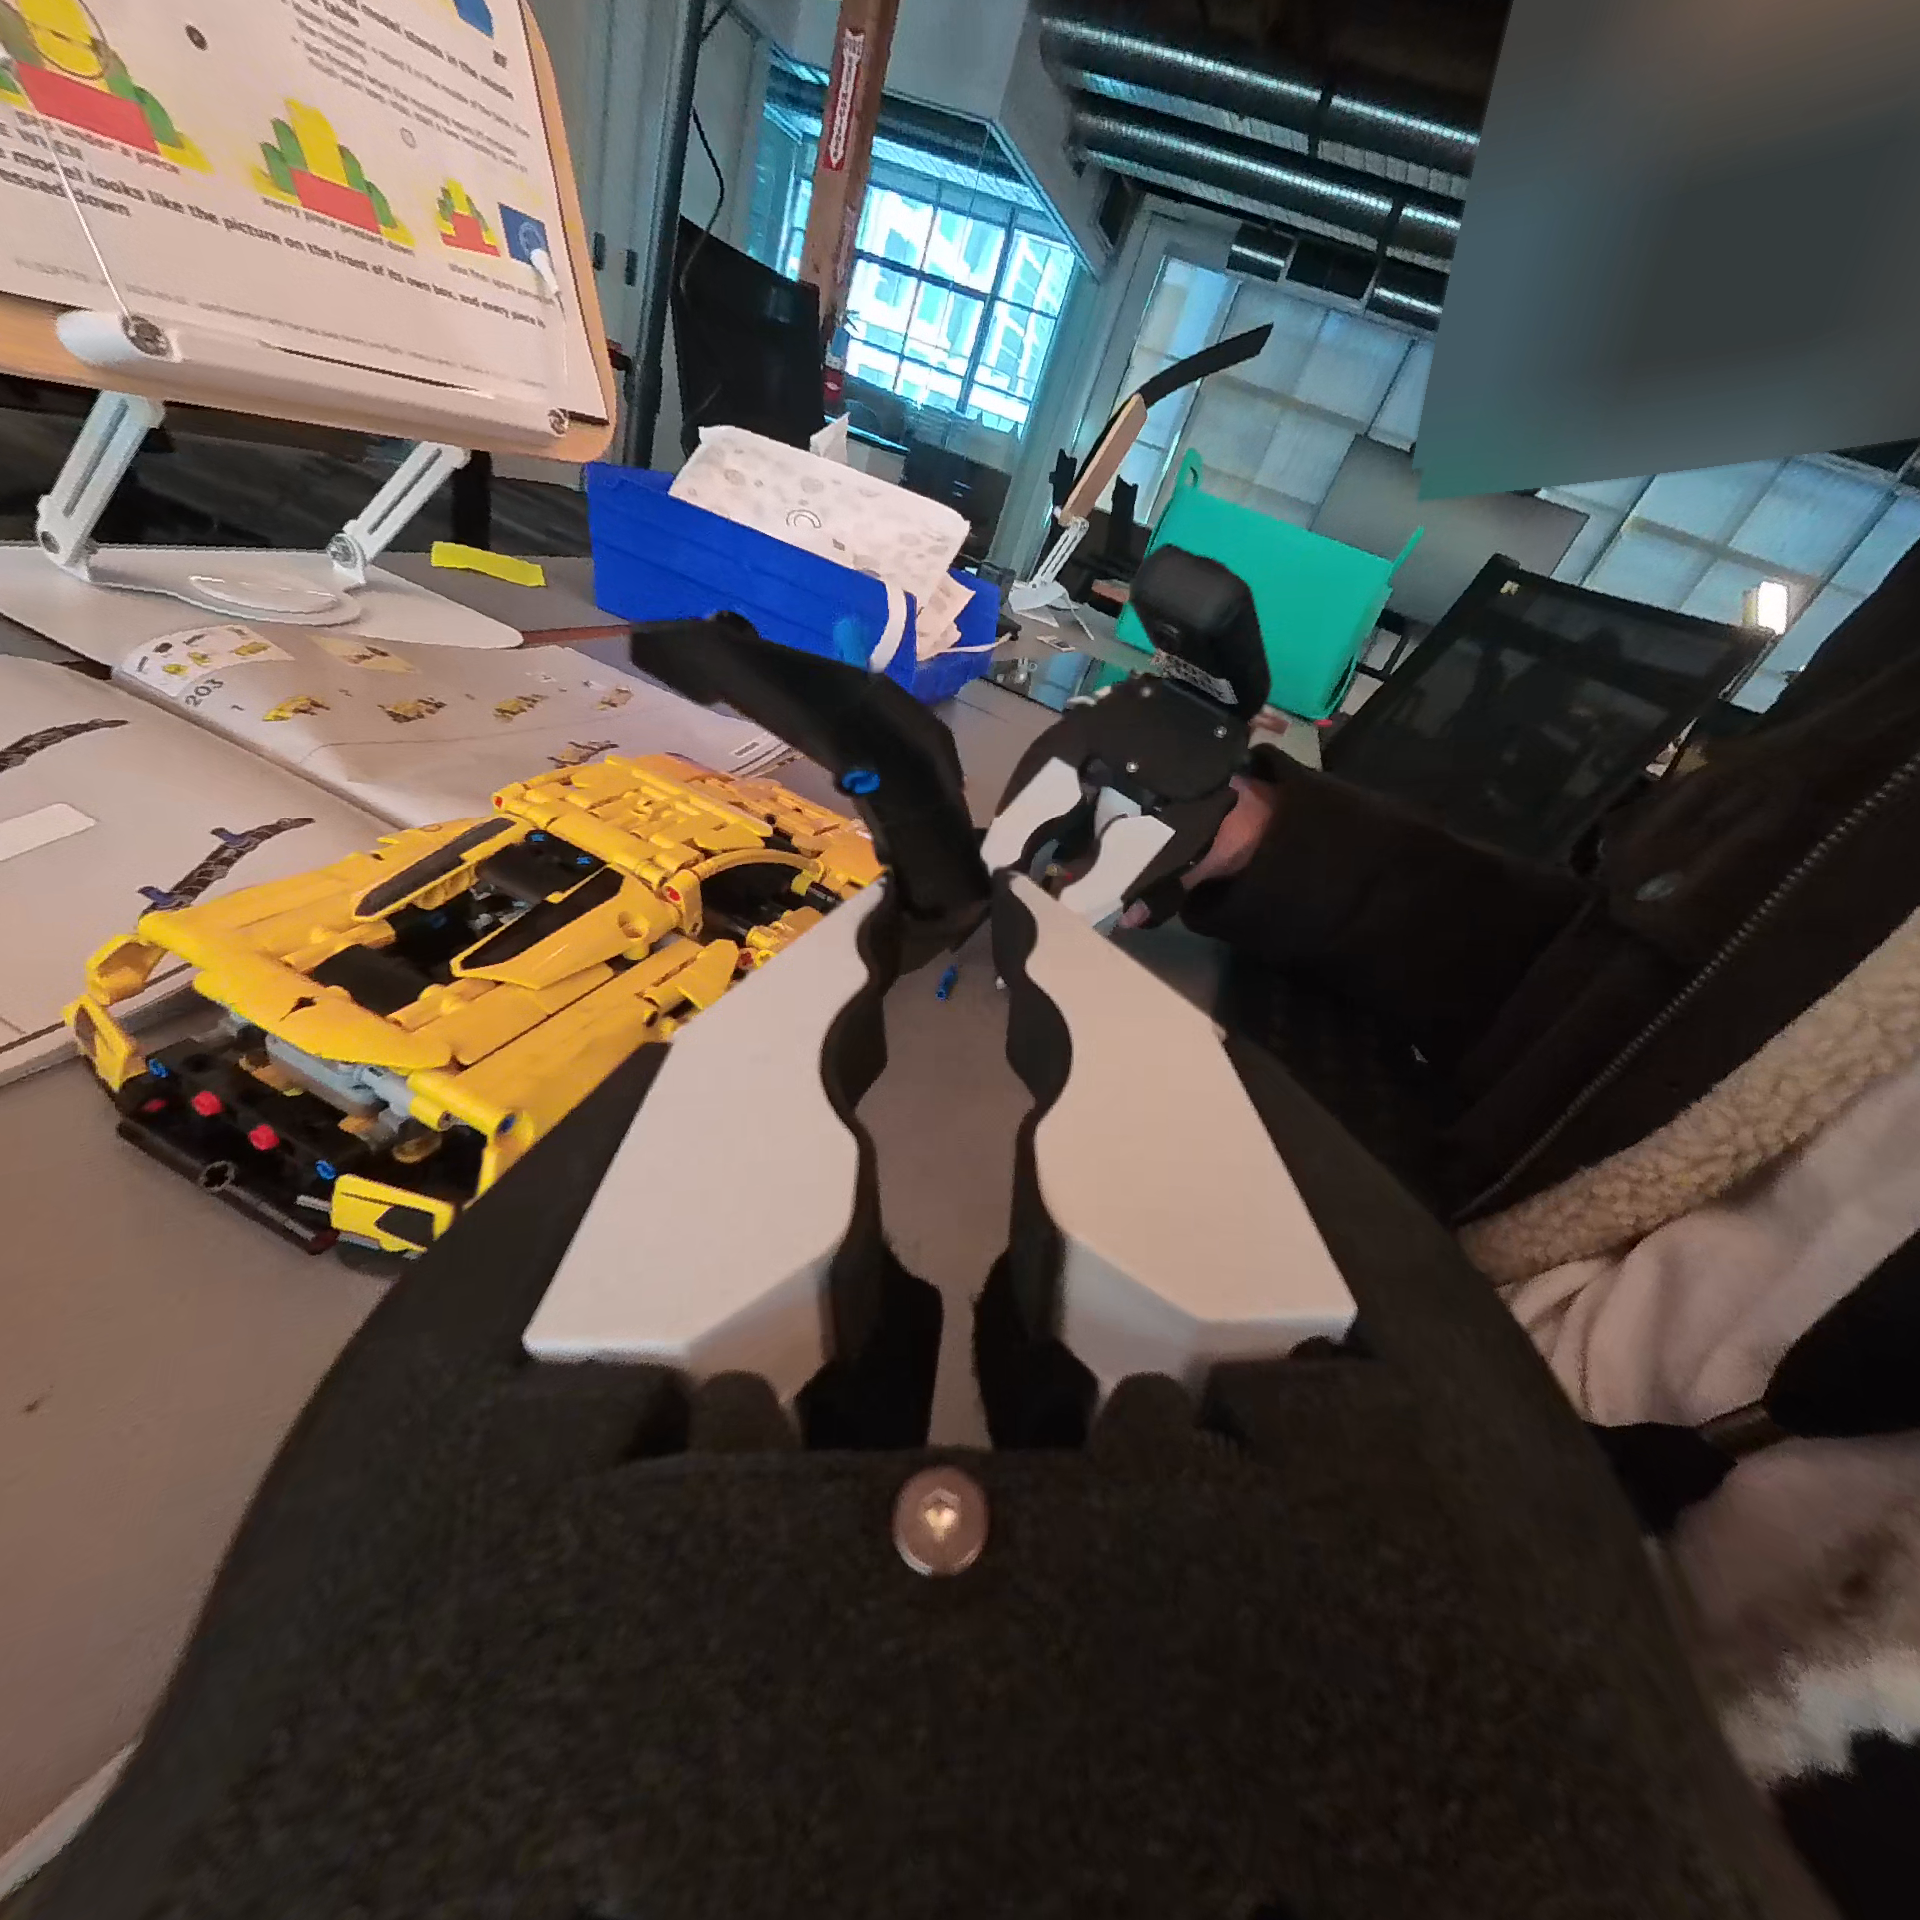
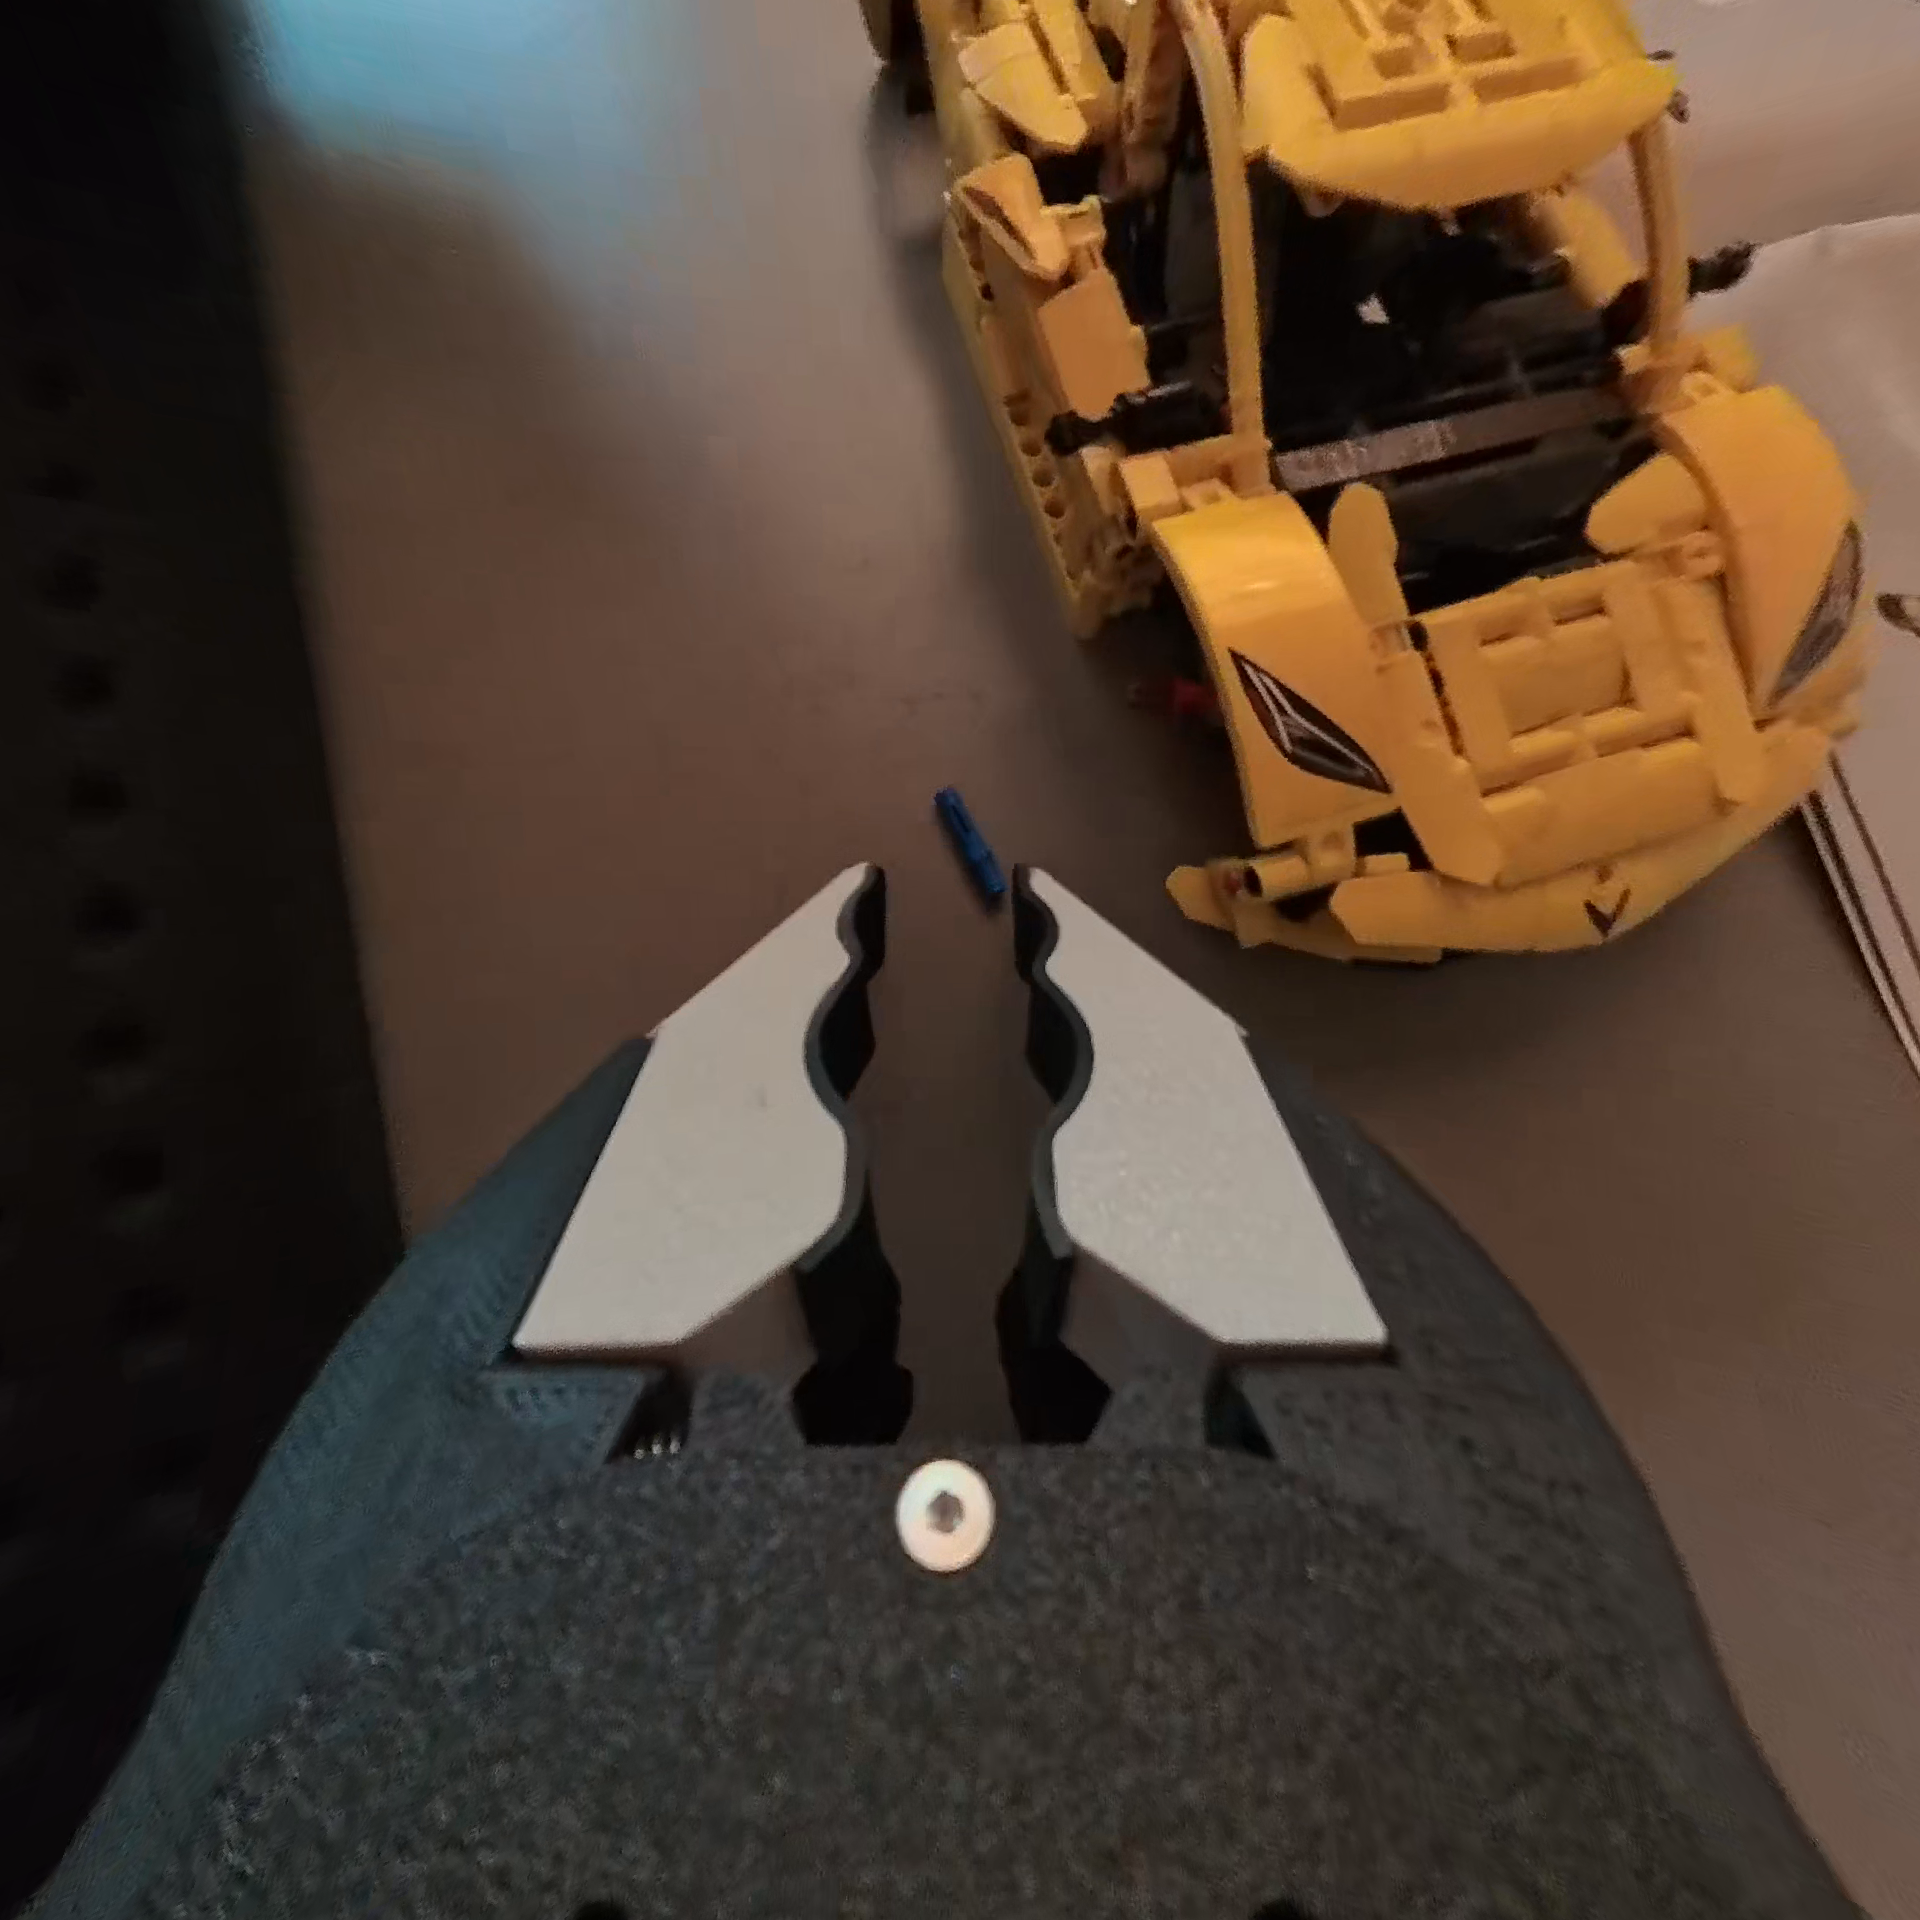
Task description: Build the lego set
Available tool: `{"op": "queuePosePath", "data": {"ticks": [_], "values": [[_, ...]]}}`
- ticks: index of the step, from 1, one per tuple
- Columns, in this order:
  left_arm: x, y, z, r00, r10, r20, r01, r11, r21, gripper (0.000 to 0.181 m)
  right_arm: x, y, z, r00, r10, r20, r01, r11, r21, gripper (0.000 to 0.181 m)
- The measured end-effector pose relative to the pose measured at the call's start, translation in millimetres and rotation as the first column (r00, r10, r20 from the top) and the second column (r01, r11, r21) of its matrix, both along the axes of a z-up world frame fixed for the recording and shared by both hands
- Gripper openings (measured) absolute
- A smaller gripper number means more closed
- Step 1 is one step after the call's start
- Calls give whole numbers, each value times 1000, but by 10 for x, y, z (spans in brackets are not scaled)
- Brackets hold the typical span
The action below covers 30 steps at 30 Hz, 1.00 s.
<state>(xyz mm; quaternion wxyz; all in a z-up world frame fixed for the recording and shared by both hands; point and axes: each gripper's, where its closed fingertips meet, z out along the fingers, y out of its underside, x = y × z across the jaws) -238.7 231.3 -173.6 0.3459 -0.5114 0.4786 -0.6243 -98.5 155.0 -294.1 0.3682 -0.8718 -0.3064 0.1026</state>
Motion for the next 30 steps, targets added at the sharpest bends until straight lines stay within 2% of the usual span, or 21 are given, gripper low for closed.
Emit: {"op": "queuePosePath", "data": {"ticks": [8, 12, 15, 17, 19, 21, 22, 25, 28, 30], "values": [[3, -46, -25, 1000, -17, -11, 17, 1000, -1, 17, -50, 109, -66, 976, 143, 165, -126, 986, -109, 17], [9, -71, -42, 1000, -20, -19, 20, 1000, 16, 17, -100, 128, -96, 969, 188, 159, -160, 972, -171, 5], [23, -70, -76, 999, -13, -37, 14, 1000, 28, 17, -118, 148, -92, 968, 192, 159, -159, 967, -198, 4], [40, -58, -112, 998, 1, -57, 2, 999, 43, 17, -322, 236, 60, 983, 175, 45, -169, 978, -122, 5], [66, -53, -166, 996, 16, -86, -10, 998, 67, 17, -625, 357, 380, 976, 177, -129, -175, 984, 25, 4], [87, -58, -212, 993, 31, -111, -19, 995, 102, 17, -883, 473, 764, 923, 188, -336, -130, 974, 188, 4], [92, -66, -225, 992, 36, -117, -22, 993, 119, 17, -956, 498, 897, 882, 190, -432, -99, 970, 224, 4], [94, -91, -238, 992, 37, -123, -19, 989, 144, 17, -897, 555, 1207, 714, 149, -684, 34, 969, 246, 4], [97, -110, -223, 993, 29, -115, -13, 990, 142, 17, -659, 491, 1425, 516, 134, -846, 109, 969, 220, 4], [114, -147, -198, 995, 12, -103, 2, 991, 134, 17, -676, 467, 1431, 454, 126, -882, 100, 976, 191, 4]]}}
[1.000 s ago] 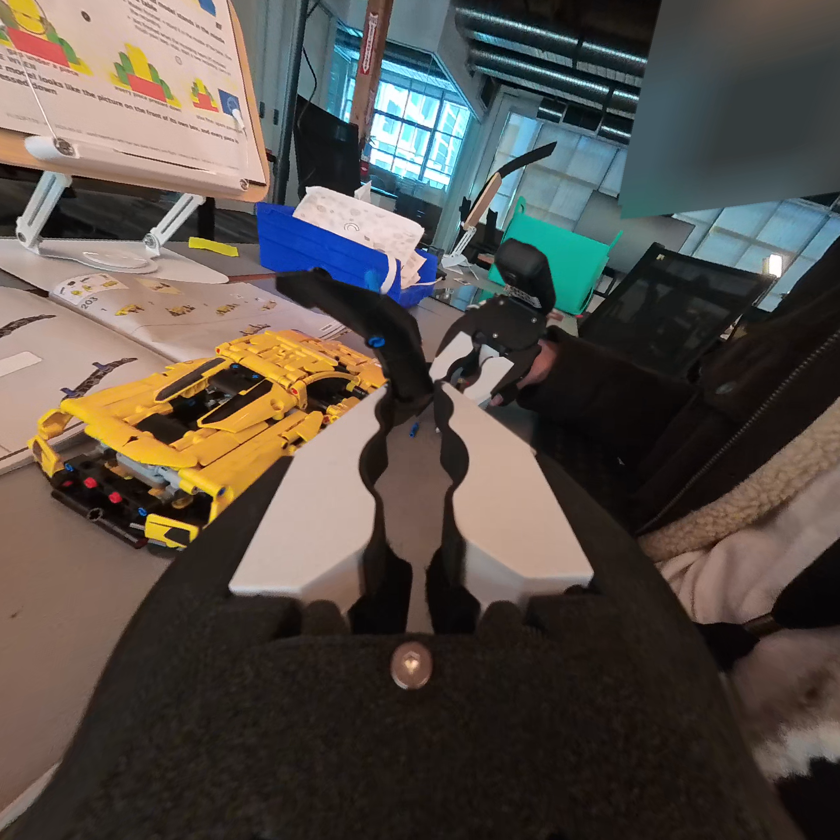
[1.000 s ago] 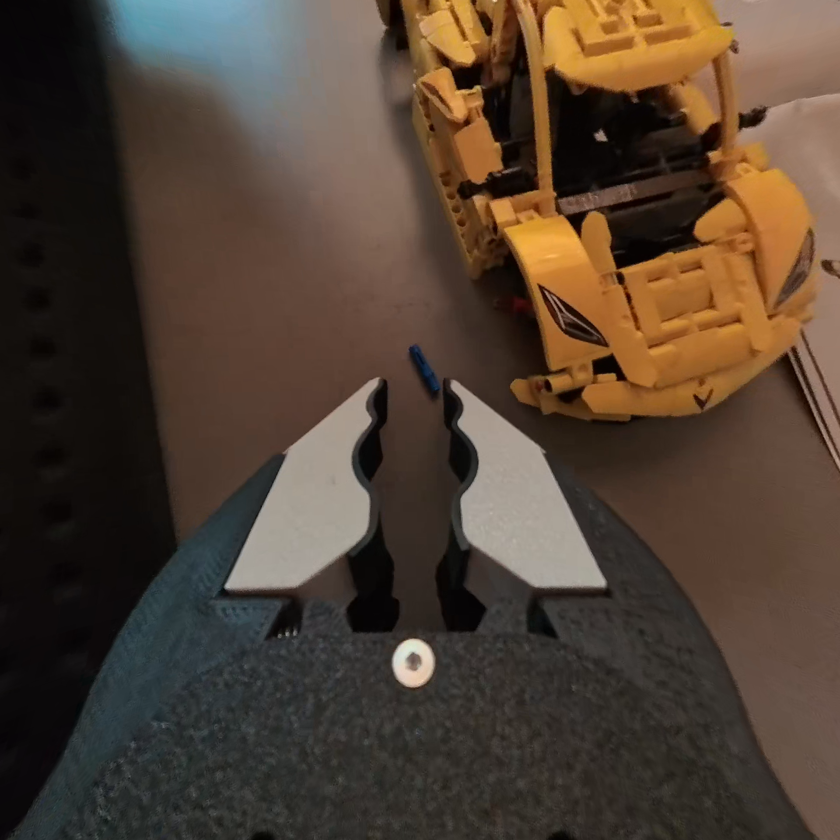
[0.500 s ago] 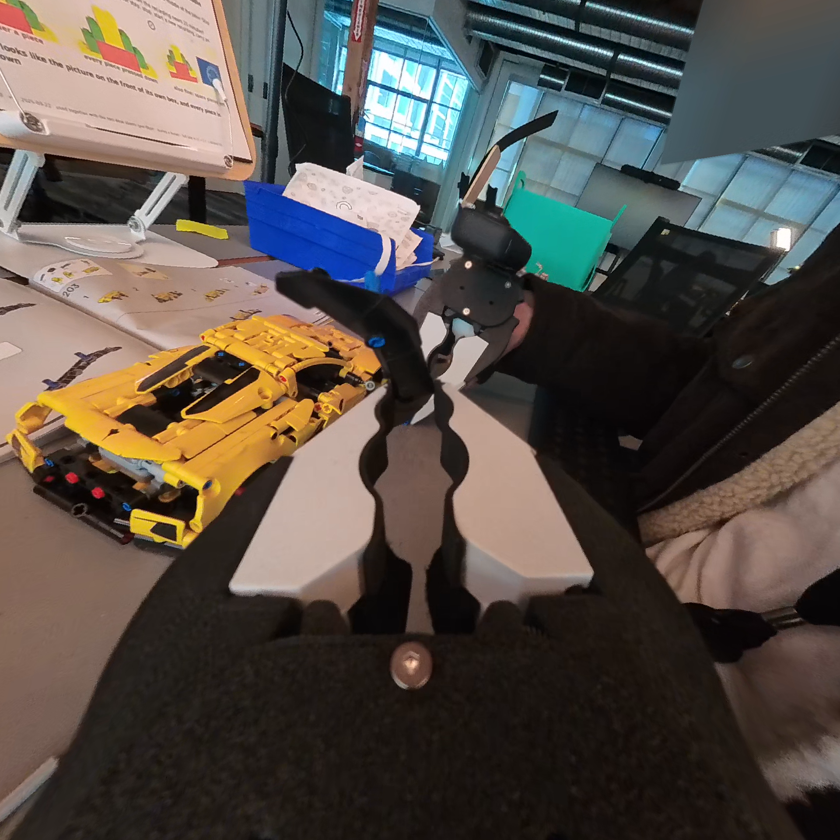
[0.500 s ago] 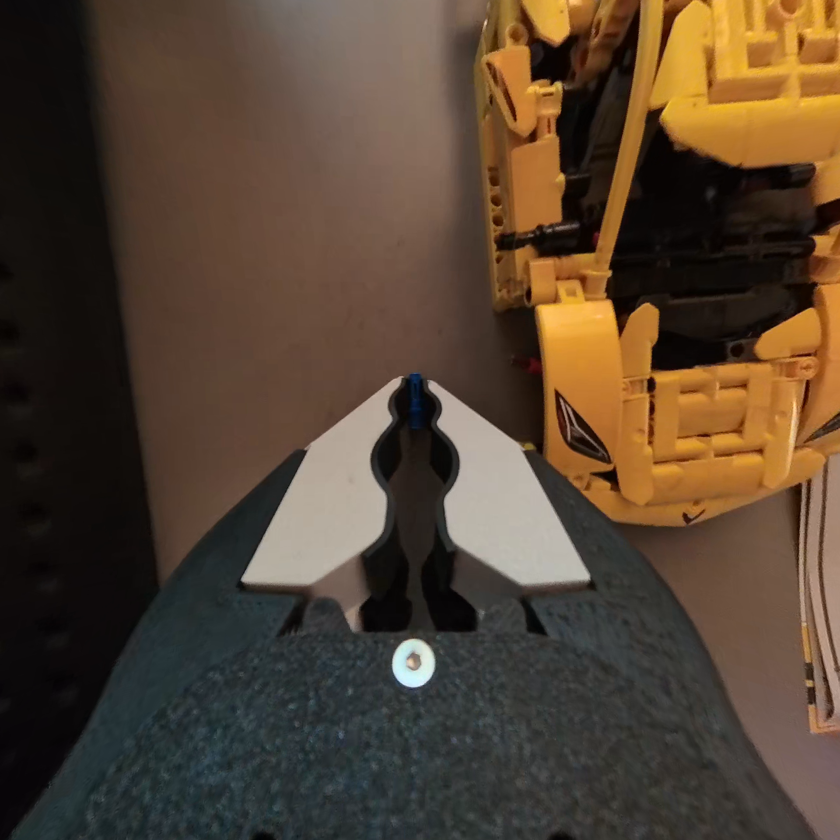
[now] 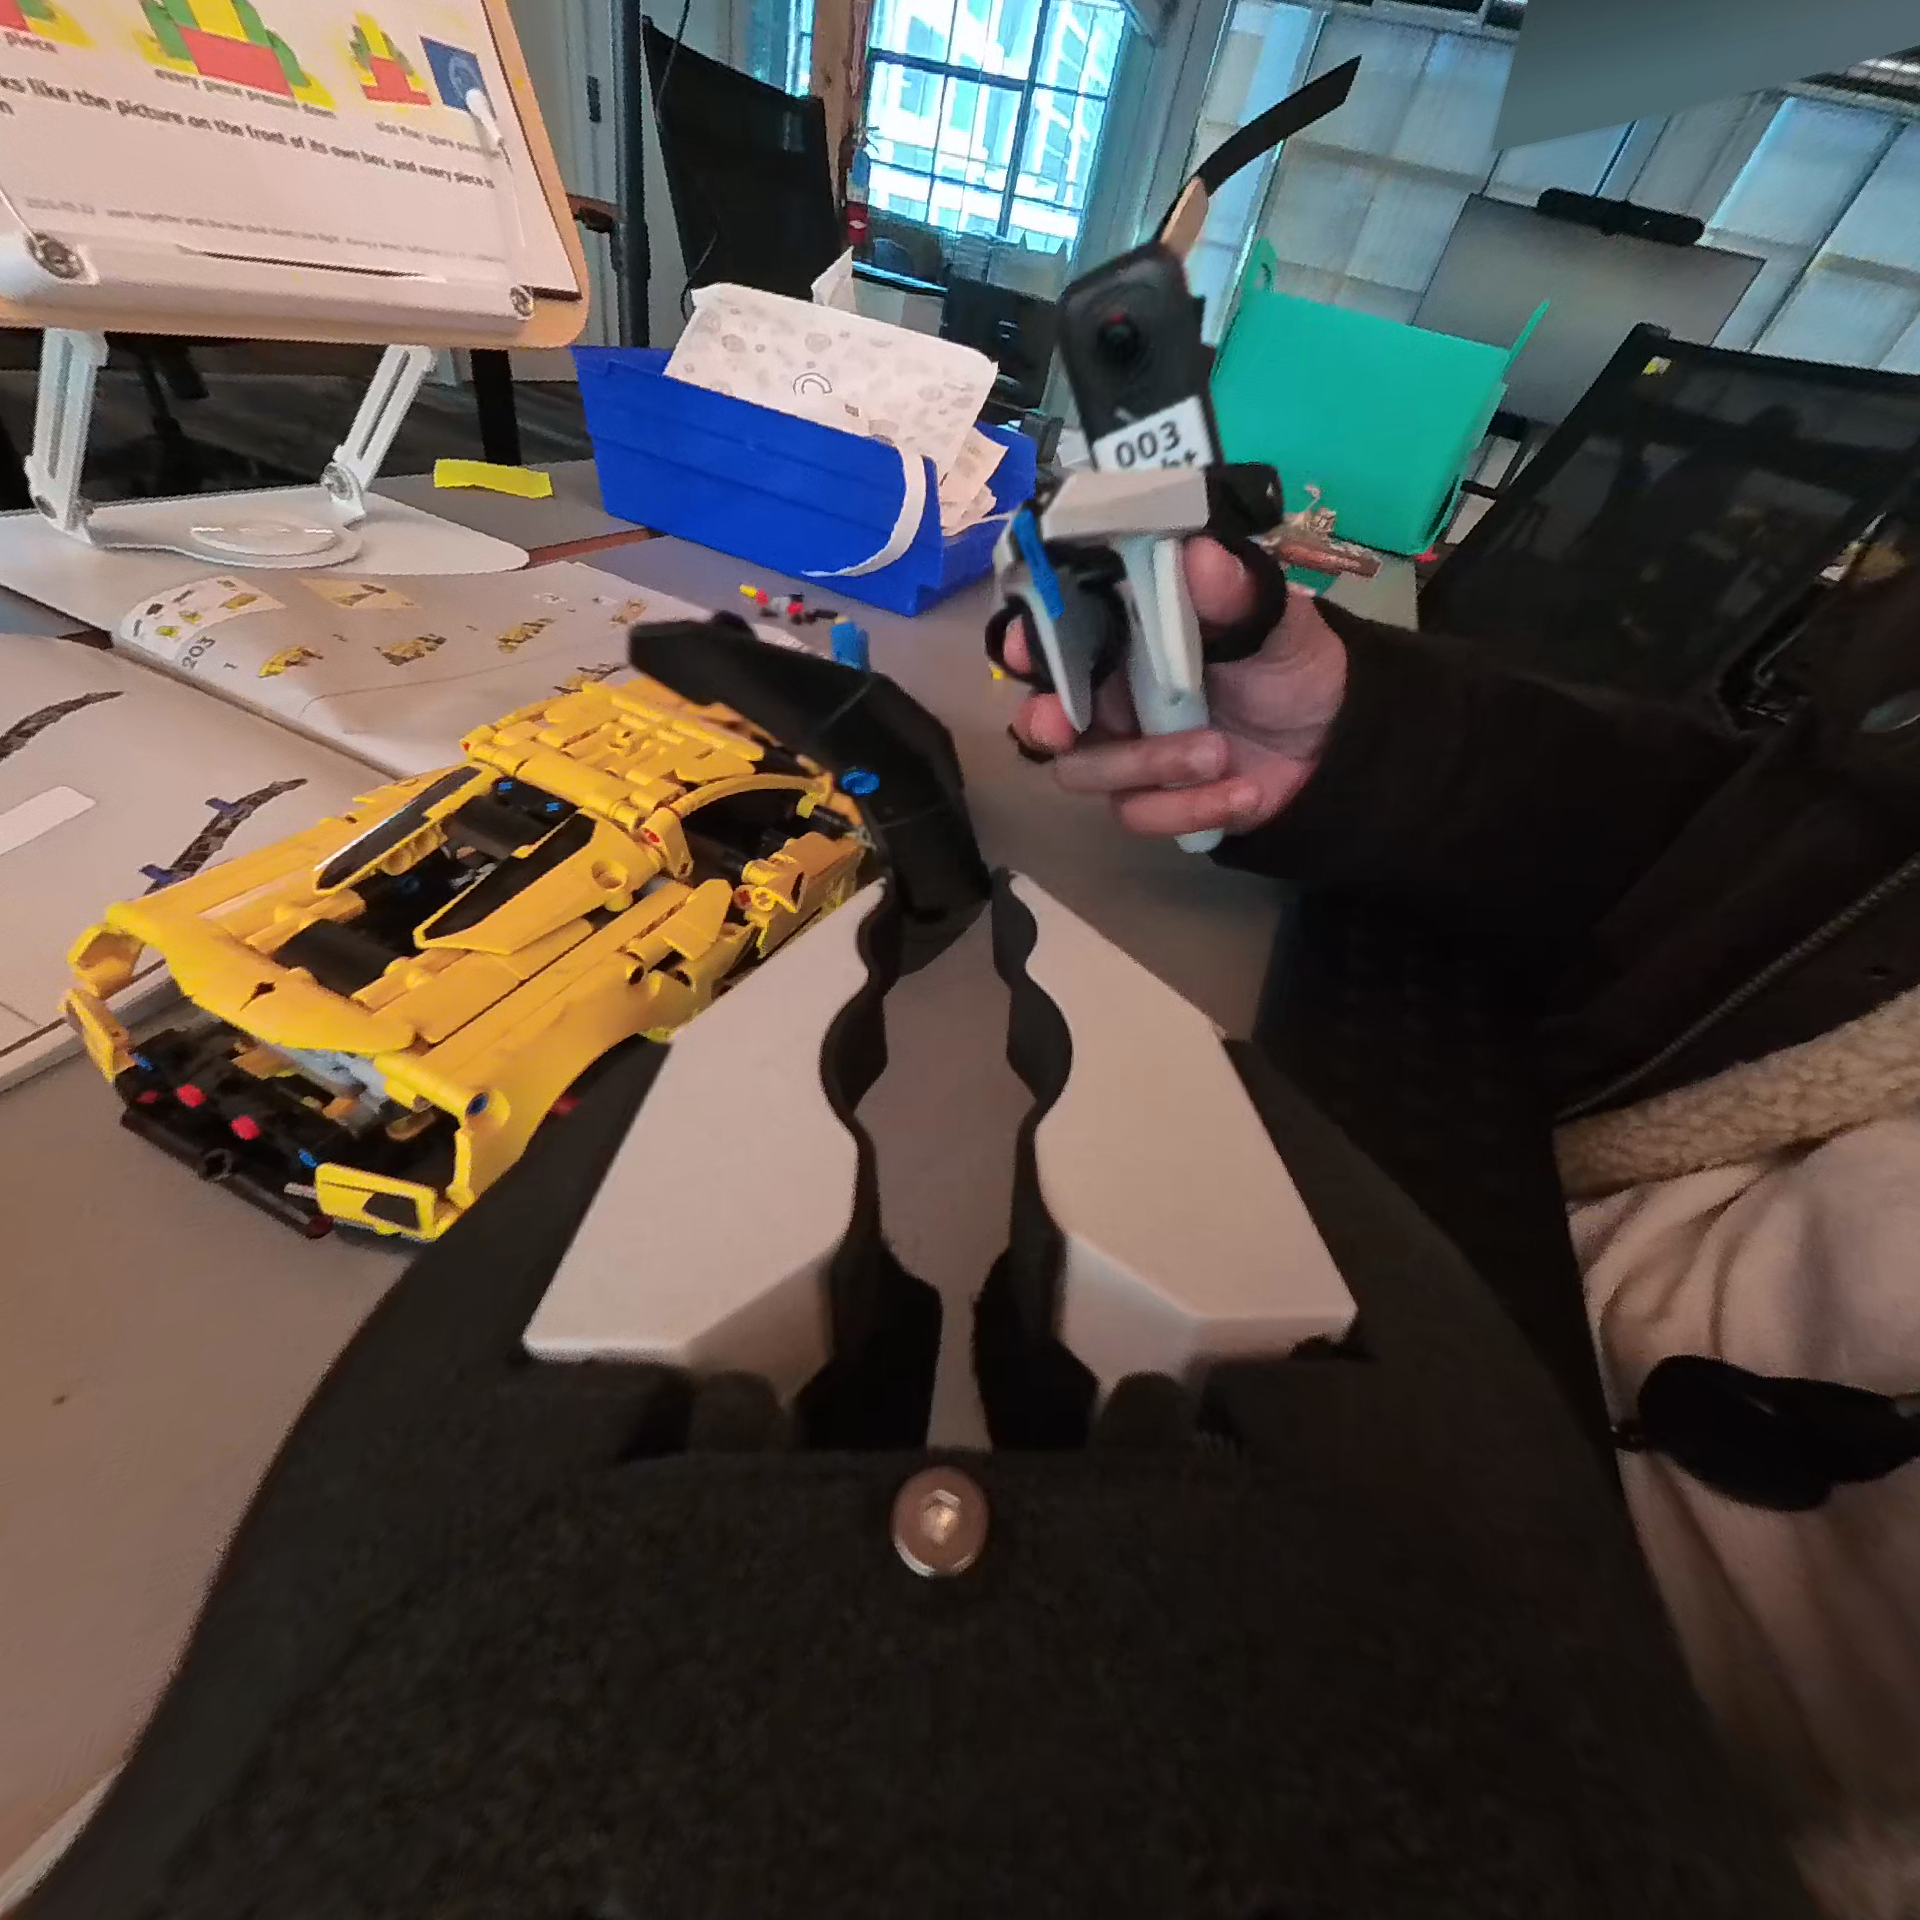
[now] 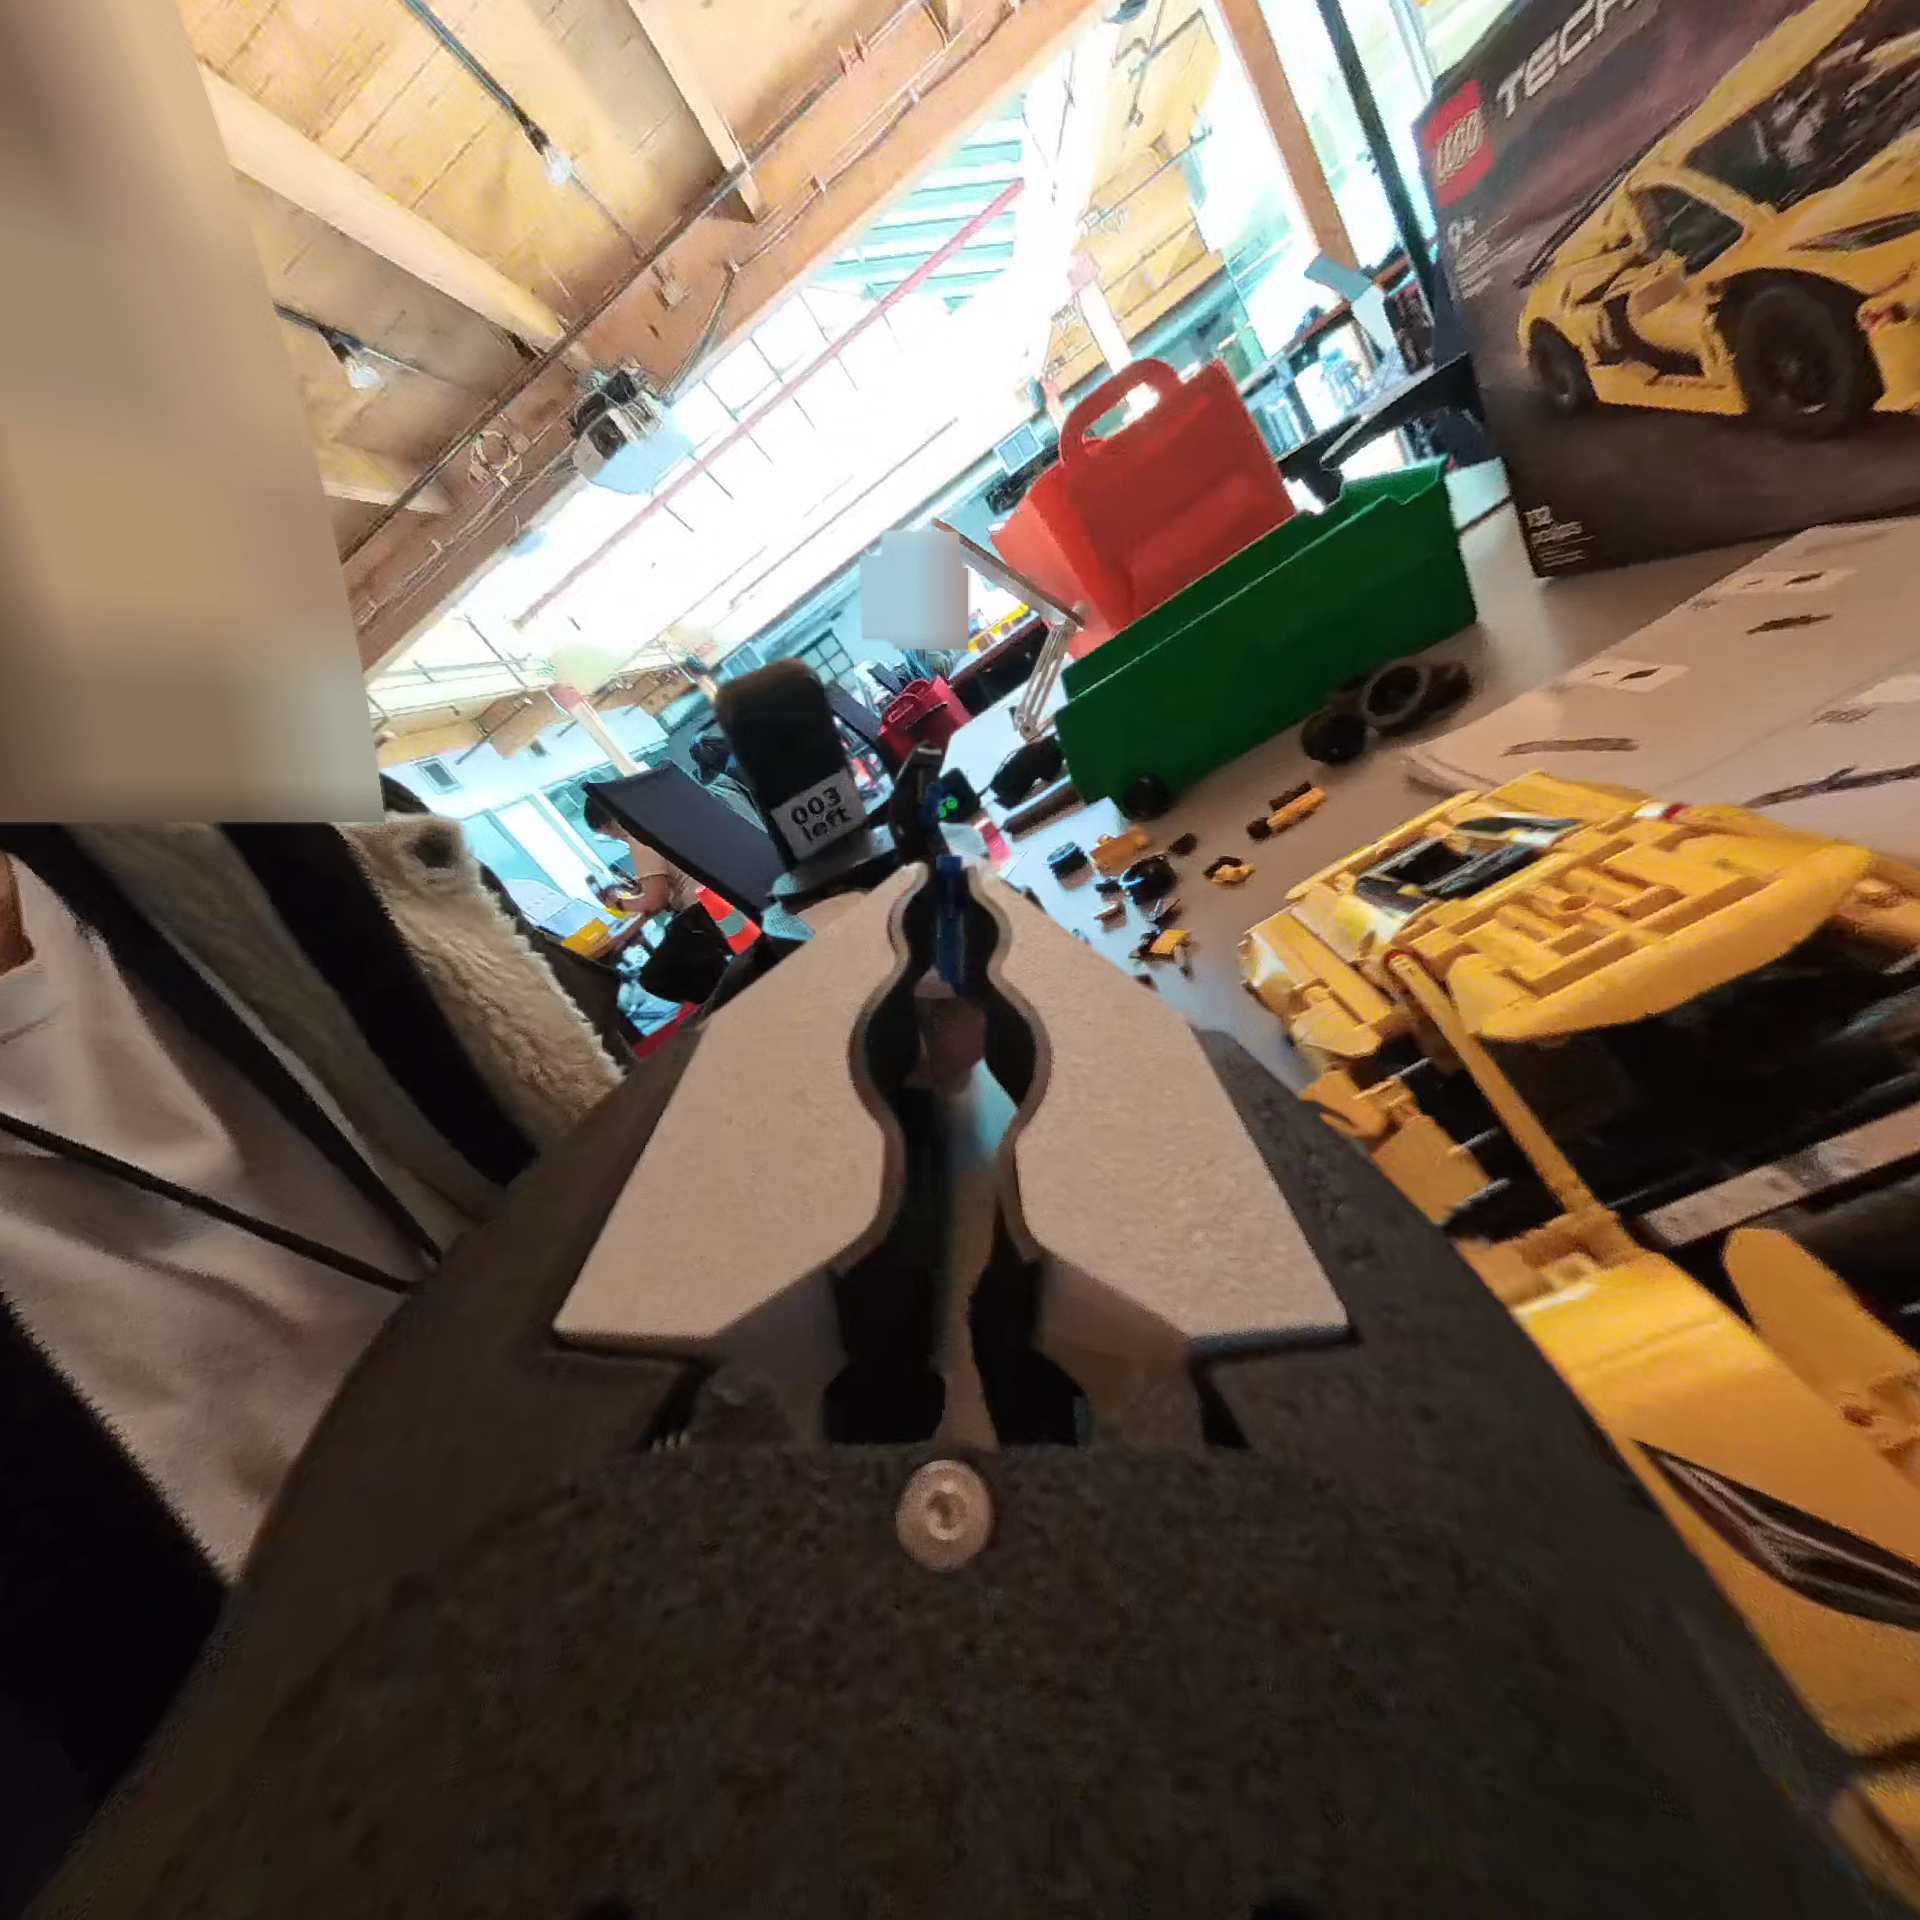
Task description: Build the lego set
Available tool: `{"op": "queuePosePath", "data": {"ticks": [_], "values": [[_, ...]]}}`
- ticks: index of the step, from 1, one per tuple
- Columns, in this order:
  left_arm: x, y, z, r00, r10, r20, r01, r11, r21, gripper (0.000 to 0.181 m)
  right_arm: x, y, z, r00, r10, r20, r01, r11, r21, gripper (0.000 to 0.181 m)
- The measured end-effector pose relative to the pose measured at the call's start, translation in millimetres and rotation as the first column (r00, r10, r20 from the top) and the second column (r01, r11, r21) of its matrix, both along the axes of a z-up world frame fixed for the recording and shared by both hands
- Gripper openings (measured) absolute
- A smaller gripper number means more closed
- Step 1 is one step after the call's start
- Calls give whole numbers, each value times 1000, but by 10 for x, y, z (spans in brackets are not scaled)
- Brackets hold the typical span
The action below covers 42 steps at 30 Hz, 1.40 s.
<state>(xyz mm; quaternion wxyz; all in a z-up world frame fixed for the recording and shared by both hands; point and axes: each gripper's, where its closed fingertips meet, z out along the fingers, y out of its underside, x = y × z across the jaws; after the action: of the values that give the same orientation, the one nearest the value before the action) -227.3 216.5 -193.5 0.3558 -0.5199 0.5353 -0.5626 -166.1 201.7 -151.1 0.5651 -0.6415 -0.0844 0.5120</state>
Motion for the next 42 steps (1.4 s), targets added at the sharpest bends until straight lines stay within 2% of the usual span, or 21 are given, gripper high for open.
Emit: {"op": "queuePosePath", "data": {"ticks": [4, 7, 15, 23, 31, 38, 42], "values": [[30, -20, 23, 1000, 4, 11, -4, 1000, -3, 17, -499, 44, -290, 985, 92, 148, -81, 993, -83, 5], [14, 46, 16, 999, 40, 9, -40, 999, 4, 17, -676, 68, -372, 961, 106, 256, -90, 993, -74, 4], [25, 93, -14, 995, 98, -6, -97, 991, 96, 17, -677, 197, -423, 949, 0, 315, 20, 998, -60, 4], [29, 155, -59, 990, 142, -26, -137, 980, 142, 17, -673, 243, -502, 918, -35, 396, 61, 997, -54, 4], [36, 155, -75, 988, 152, -34, -144, 975, 172, 17, -703, 244, -533, 923, -16, 385, 48, 996, -73, 4], [45, 137, -132, 982, 180, -53, -153, 933, 325, 16, -697, 231, -601, 920, 7, 392, 39, 993, -110, 4], [59, 100, -170, 984, 166, -69, -132, 928, 349, 17, -686, 195, -649, 920, 45, 389, 16, 988, -154, 4]]}}
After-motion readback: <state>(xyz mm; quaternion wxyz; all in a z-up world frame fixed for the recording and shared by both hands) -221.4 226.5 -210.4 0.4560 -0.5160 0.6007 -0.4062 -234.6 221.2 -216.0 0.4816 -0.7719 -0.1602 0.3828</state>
